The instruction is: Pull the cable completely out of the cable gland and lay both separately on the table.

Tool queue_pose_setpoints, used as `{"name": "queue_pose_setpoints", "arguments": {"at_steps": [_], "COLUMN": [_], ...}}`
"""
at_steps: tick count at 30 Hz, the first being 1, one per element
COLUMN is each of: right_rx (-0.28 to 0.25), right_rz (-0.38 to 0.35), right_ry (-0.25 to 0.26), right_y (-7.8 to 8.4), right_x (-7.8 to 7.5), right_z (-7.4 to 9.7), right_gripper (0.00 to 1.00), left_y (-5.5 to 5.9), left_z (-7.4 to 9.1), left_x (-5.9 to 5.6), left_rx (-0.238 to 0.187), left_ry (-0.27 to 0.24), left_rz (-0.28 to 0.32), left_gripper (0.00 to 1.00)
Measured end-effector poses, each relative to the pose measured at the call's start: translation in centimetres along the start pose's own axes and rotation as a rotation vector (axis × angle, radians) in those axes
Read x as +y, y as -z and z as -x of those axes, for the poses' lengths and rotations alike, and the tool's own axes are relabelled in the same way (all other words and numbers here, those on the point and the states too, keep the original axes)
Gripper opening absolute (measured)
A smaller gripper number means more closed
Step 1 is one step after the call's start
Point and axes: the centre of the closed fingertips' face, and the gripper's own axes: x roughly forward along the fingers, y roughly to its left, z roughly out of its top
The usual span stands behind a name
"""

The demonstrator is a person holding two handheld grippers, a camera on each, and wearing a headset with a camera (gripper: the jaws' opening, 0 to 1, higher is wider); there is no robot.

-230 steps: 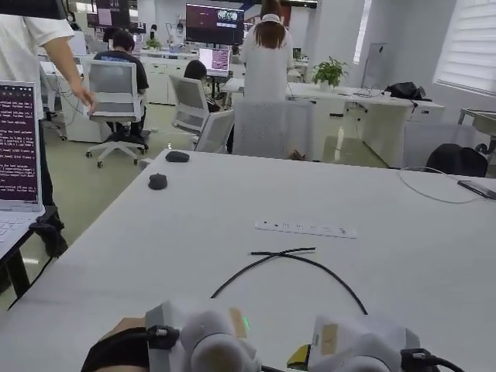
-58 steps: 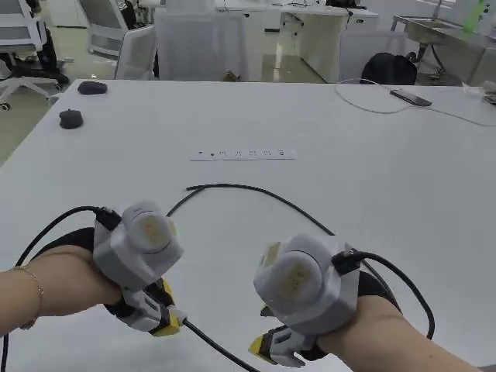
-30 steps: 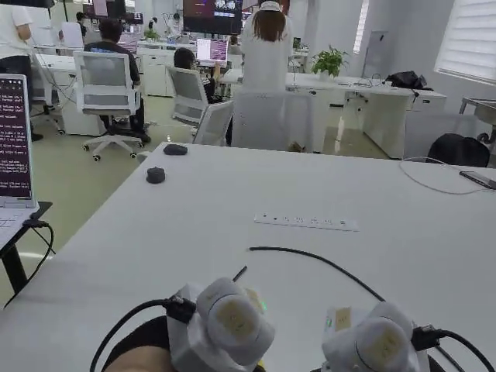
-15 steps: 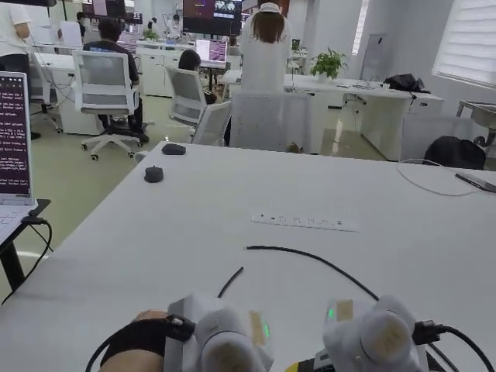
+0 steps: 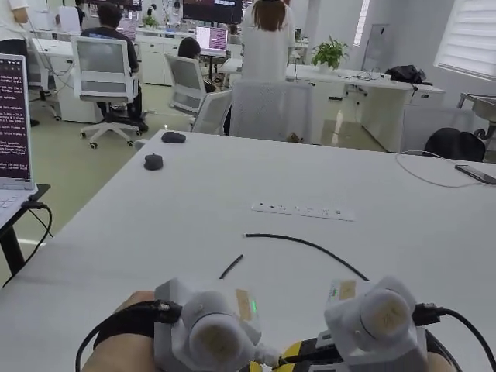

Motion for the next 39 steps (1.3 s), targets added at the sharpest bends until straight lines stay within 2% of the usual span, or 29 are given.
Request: {"name": "queue_pose_setpoints", "arguments": {"at_steps": [3, 5, 6, 8, 9, 11, 12, 16, 18, 20, 21, 25, 28, 31, 32, 34, 38, 39], "right_rx": [-0.003, -0.001, 0.005, 0.024, 0.035, 0.045, 0.048, 0.054, 0.073, 0.086, 0.09, 0.167, 0.319, 0.402, 0.41, 0.39, 0.277, 0.23], "right_rz": [-0.001, 0.005, 0.018, 0.052, 0.088, 0.114, 0.122, 0.141, 0.139, 0.121, 0.119, 0.121, 0.145, 0.152, 0.153, 0.15, 0.153, 0.165], "right_ry": [0.002, -0.001, -0.004, -0.003, -0.002, -0.003, -0.003, -0.002, 0.016, 0.027, 0.034, 0.075, 0.16, 0.209, 0.22, 0.21, 0.165, 0.145], "right_y": [-0.1, -0.1, 0.0, 0.2, 0.3, 0.3, 0.3, 0.4, 0.7, 1.2, 1.3, 2.8, 5.5, 6.9, 7.0, 6.7, 4.5, 3.4], "right_x": [-0.1, 0.0, 0.1, 0.2, 0.3, 0.5, 0.6, 0.6, 0.2, -0.3, -0.4, -1.2, -2.9, -3.9, -4.1, -3.9, -2.7, -2.2], "right_z": [0.0, 0.0, -0.1, -0.2, -0.3, -0.4, -0.4, -0.5, -0.4, -0.4, -0.4, -0.3, 0.5, 1.1, 1.2, 1.0, 0.1, -0.1], "right_gripper": [0.02, 0.02, 0.02, 0.02, 0.02, 0.02, 0.02, 0.02, 0.02, 0.02, 0.02, 0.02, 0.02, 0.02, 0.02, 0.05, 0.19, 0.2], "left_y": [-0.3, -1.4, -1.6, -1.5, -1.3, -0.8, -0.6, -0.3, 0.1, 0.7, 0.8, 1.2, 1.7, 1.8, 1.8, 1.8, 1.9, 1.9], "left_z": [0.0, 0.0, 0.1, 0.0, -0.2, -0.5, -0.6, -0.7, -0.7, -0.8, -0.7, -0.7, -0.7, -0.6, -0.7, -0.6, -0.6, -0.7], "left_x": [-0.1, -0.7, -0.9, -1.4, -1.6, -2.2, -2.1, -2.4, -2.0, -1.5, -1.3, -1.2, -1.1, -1.0, -0.9, -0.9, -0.9, -1.0], "left_rx": [-0.012, -0.061, -0.069, -0.051, -0.04, -0.016, -0.005, 0.008, 0.031, 0.059, 0.059, 0.072, 0.092, 0.096, 0.095, 0.096, 0.099, 0.1], "left_ry": [0.009, 0.027, 0.03, 0.042, 0.05, 0.077, 0.075, 0.091, 0.074, 0.052, 0.049, 0.045, 0.04, 0.035, 0.034, 0.032, 0.033, 0.034], "left_rz": [-0.027, -0.059, -0.069, -0.135, -0.145, -0.163, -0.174, -0.154, -0.126, -0.133, -0.118, -0.086, -0.08, -0.065, -0.063, -0.058, -0.056, -0.06], "left_gripper": [0.29, 0.3, 0.28, 0.25, 0.24, 0.19, 0.18, 0.17, 0.17, 0.16, 0.16, 0.16, 0.16, 0.16, 0.16, 0.16, 0.16, 0.16]}}
